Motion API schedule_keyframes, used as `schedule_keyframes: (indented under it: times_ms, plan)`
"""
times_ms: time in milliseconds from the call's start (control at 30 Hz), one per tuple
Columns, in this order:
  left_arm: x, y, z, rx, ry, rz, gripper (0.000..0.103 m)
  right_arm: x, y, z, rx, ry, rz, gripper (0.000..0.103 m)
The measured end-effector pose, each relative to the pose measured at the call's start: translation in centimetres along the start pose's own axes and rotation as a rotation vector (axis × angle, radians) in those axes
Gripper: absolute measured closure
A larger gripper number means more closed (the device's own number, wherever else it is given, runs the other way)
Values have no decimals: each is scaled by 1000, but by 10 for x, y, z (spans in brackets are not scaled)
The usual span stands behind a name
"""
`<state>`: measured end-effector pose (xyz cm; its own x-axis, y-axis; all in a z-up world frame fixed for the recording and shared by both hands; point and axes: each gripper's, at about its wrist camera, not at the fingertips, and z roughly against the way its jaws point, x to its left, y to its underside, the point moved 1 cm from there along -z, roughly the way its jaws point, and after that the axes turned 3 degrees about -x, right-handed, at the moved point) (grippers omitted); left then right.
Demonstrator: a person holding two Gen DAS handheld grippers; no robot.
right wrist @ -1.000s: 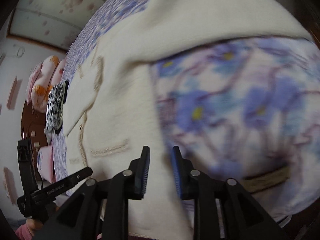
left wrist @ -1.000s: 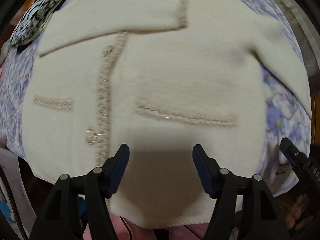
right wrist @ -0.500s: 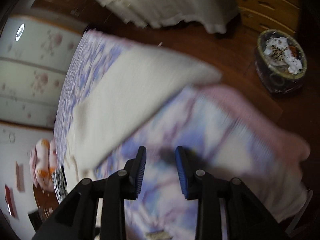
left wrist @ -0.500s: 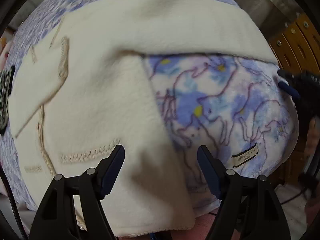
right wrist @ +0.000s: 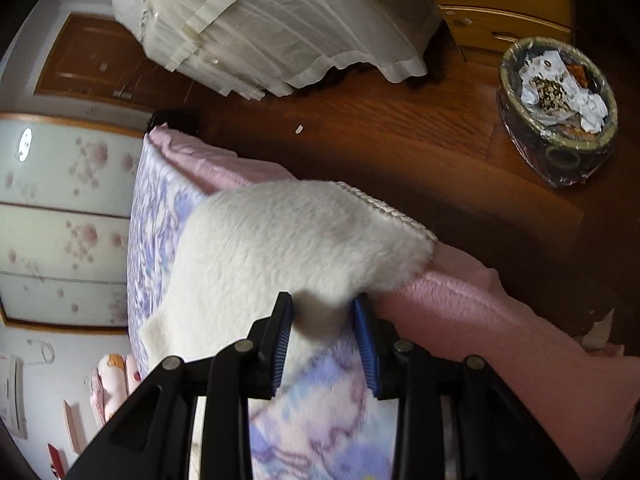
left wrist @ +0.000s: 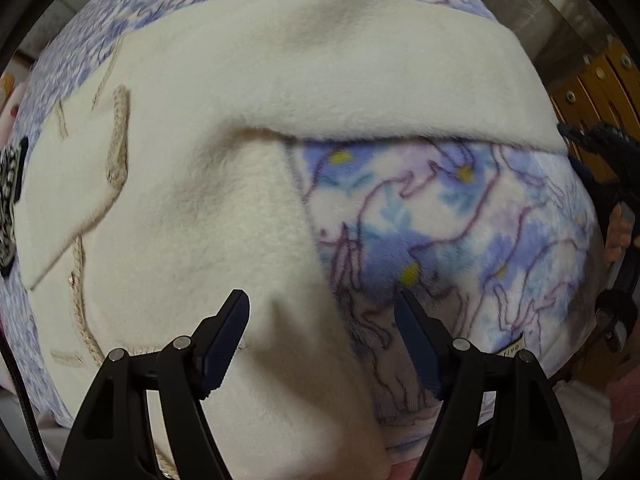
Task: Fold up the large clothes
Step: 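Fold the held sleeve across the cardigan body with the right gripper and release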
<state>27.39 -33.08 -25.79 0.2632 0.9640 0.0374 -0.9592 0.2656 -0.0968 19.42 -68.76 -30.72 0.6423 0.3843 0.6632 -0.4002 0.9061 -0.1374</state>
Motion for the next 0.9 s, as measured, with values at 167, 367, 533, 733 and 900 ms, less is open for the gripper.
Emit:
schedule_keyframes:
  times_ms: [167, 367, 533, 733, 900]
  plan:
    - [25, 0, -3, -2, 21, 88, 29, -3, 5, 4, -76, -19, -59, 85]
    - [50, 12, 13, -48, 76, 124, 29, 14, 13, 25, -190, -30, -36, 90]
    - [76, 26, 31, -85, 142, 140, 29, 56, 27, 57, -284, -24, 90, 90]
    - [137, 41, 61, -161, 183, 171, 29, 129, 56, 93, -349, -80, 231, 90]
    - [193, 47, 75, -201, 190, 184, 29, 198, 96, 106, -388, -142, 364, 90]
